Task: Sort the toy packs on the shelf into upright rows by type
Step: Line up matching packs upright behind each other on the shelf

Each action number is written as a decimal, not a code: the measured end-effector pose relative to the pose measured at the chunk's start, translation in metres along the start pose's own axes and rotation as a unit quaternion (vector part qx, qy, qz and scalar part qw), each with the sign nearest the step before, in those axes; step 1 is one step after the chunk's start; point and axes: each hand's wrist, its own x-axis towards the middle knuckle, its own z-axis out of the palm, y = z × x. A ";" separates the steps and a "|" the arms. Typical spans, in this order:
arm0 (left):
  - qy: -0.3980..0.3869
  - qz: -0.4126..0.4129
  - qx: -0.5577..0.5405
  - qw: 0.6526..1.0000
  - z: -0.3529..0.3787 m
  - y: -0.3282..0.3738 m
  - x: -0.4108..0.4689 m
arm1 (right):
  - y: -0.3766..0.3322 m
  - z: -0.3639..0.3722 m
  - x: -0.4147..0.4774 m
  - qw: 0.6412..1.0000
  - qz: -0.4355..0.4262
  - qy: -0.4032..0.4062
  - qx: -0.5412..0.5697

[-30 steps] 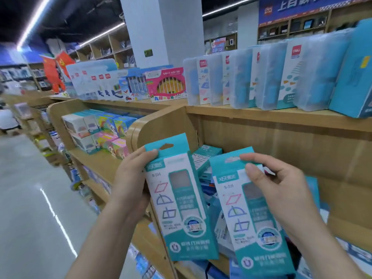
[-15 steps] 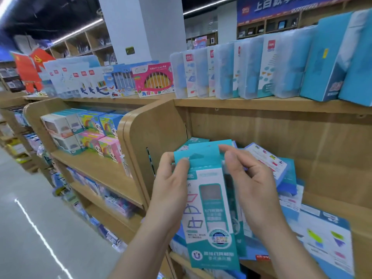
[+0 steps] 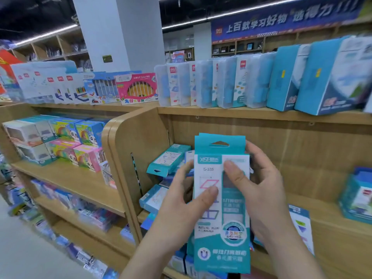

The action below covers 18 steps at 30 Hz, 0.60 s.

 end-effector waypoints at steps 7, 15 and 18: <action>0.076 0.086 0.031 0.993 0.038 -0.031 -0.003 | -0.007 -0.019 -0.035 0.966 0.012 0.074 -0.246; -0.038 0.104 0.061 0.992 0.102 -0.059 -0.011 | -0.014 -0.071 -0.070 0.929 0.012 0.155 -0.335; -0.159 0.064 0.039 0.985 0.112 -0.059 -0.005 | -0.021 -0.105 -0.070 0.937 0.024 0.164 -0.307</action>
